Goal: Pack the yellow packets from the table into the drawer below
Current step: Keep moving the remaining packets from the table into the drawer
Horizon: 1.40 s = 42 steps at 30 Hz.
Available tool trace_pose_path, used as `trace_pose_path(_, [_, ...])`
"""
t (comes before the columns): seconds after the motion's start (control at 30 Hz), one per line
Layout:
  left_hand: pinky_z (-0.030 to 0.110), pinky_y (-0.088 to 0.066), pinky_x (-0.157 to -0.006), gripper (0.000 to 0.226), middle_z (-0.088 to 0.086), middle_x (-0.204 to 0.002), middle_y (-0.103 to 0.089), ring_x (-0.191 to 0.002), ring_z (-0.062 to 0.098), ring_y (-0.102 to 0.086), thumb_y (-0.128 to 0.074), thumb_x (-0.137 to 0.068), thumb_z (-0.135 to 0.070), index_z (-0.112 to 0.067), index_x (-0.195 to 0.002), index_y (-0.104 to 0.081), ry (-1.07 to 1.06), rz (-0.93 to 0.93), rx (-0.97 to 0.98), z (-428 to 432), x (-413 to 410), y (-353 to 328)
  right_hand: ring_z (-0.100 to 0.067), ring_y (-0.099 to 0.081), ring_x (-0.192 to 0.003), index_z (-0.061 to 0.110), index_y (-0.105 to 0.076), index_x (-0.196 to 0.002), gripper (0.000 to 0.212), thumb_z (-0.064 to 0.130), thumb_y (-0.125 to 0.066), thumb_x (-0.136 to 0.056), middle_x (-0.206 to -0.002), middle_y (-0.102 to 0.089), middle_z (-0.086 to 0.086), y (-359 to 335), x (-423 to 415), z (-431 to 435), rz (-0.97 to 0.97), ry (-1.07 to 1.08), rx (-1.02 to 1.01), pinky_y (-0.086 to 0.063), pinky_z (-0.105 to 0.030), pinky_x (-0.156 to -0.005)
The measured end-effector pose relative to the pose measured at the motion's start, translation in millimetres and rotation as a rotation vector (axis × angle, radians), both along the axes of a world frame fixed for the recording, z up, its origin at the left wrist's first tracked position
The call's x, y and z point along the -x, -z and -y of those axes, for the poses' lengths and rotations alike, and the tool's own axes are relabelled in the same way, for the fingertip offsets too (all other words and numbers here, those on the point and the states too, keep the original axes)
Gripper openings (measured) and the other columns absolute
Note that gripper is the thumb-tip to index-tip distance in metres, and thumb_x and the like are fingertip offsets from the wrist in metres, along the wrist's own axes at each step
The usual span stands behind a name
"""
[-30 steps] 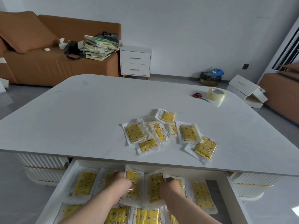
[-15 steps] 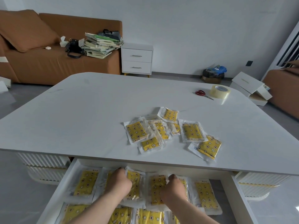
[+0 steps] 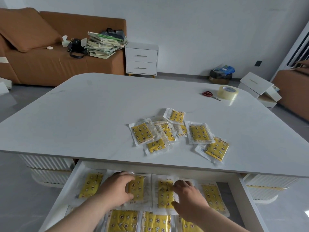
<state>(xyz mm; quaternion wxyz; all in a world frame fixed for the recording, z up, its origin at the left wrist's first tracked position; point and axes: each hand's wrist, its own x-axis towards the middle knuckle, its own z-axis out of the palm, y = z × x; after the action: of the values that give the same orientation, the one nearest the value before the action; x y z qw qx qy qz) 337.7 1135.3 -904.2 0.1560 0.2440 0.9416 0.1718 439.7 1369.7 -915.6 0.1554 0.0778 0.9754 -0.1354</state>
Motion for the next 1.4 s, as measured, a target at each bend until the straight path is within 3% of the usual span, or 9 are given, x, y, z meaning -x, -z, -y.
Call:
trace_pose_path(0.07, [0.031,-0.014,-0.118,0.076,-0.013,-0.155,-0.027,-0.142,0.011,-0.026,-0.073,-0.078,-0.041,-0.033,-0.144,-0.037,0.138,0.006,0.144,6.8,-1.1,0.7,-0.016,-0.025,-0.142,0.039,-0.037,-0.144,0.058,0.046,-0.056,-0.09,-0.155,-0.029,0.012,-0.2,-5.6,-5.3,0.032,-0.057,-0.017,-0.023,-0.035,-0.118])
trace_pose_path(0.17, [0.033,0.0,-0.117,0.083,-0.012,-0.159,-0.015,-0.147,0.013,-0.013,-0.073,-0.075,-0.048,-0.035,-0.146,-0.031,0.222,-0.049,0.242,6.8,-0.9,3.4,-0.015,-0.017,-0.146,0.041,-0.032,-0.146,0.067,0.052,-0.058,-0.085,-0.16,-0.018,0.012,-0.4,-7.3,-7.6,0.042,-0.116,-0.043,-0.015,-0.037,-0.121])
trace_pose_path(0.43, [0.031,0.009,-0.112,0.083,-0.006,-0.162,-0.008,-0.148,0.015,-0.006,-0.067,-0.081,-0.036,-0.029,-0.15,-0.022,0.298,-0.11,0.251,-2.8,-1.4,15.5,-0.018,-0.012,-0.147,0.037,-0.025,-0.149,0.073,0.051,-0.058,-0.086,-0.161,-0.015,0.007,3.3,-2.7,-0.8,0.022,-0.233,-0.113,-0.011,-0.039,-0.12])
trace_pose_path(0.63, [0.027,0.012,-0.108,0.081,-0.004,-0.162,-0.006,-0.148,0.014,-0.004,-0.063,-0.083,-0.029,-0.027,-0.152,-0.019,0.301,-0.088,0.241,-6.3,-4.8,10.8,-0.022,-0.02,-0.143,0.033,-0.028,-0.148,0.07,0.05,-0.058,-0.087,-0.157,-0.02,0.004,10.1,-0.7,4.1,-0.008,-0.215,-0.126,-0.017,-0.039,-0.119])
trace_pose_path(0.9, [0.024,0.012,-0.111,0.077,-0.007,-0.161,-0.008,-0.147,0.007,-0.006,-0.06,-0.083,-0.023,-0.026,-0.15,-0.023,0.365,-0.078,0.204,-7.9,-4.7,14.4,-0.024,-0.02,-0.143,0.03,-0.026,-0.147,0.071,0.049,-0.058,-0.087,-0.156,-0.02,0.002,12.8,0.6,5.5,0.002,-0.214,-0.136,-0.017,-0.041,-0.12])
trace_pose_path(1.07, [0.026,0.008,-0.113,0.073,-0.011,-0.161,-0.004,-0.148,0.008,-0.002,-0.052,-0.087,-0.041,-0.029,-0.151,-0.02,0.317,-0.053,0.157,-8.1,-5.1,17.5,-0.02,-0.014,-0.147,0.032,-0.027,-0.149,0.064,0.05,-0.046,-0.091,-0.16,-0.015,0.006,8.1,-0.4,8.9,-0.024,-0.194,-0.067,-0.011,-0.039,-0.12])
trace_pose_path(1.23, [0.026,-0.019,-0.116,0.057,-0.014,-0.155,-0.026,-0.142,0.009,-0.026,-0.058,-0.092,-0.033,-0.029,-0.145,-0.037,0.152,-0.113,0.021,-3.8,-0.2,18.4,-0.013,-0.041,-0.132,0.03,-0.052,-0.136,0.042,0.036,-0.053,-0.095,-0.144,-0.045,0.01,6.6,12.5,11.6,-0.183,0.031,0.113,-0.031,-0.027,-0.113])
trace_pose_path(1.4, [0.025,-0.019,-0.117,0.053,-0.014,-0.153,-0.034,-0.14,0.007,-0.031,-0.063,-0.089,-0.033,-0.031,-0.139,-0.046,0.1,-0.092,0.013,1.3,3.7,24.2,-0.012,-0.045,-0.125,0.036,-0.057,-0.131,0.042,0.033,-0.062,-0.09,-0.134,-0.053,0.012,14.6,19.7,4.7,-0.149,0.095,0.129,-0.035,-0.024,-0.106])
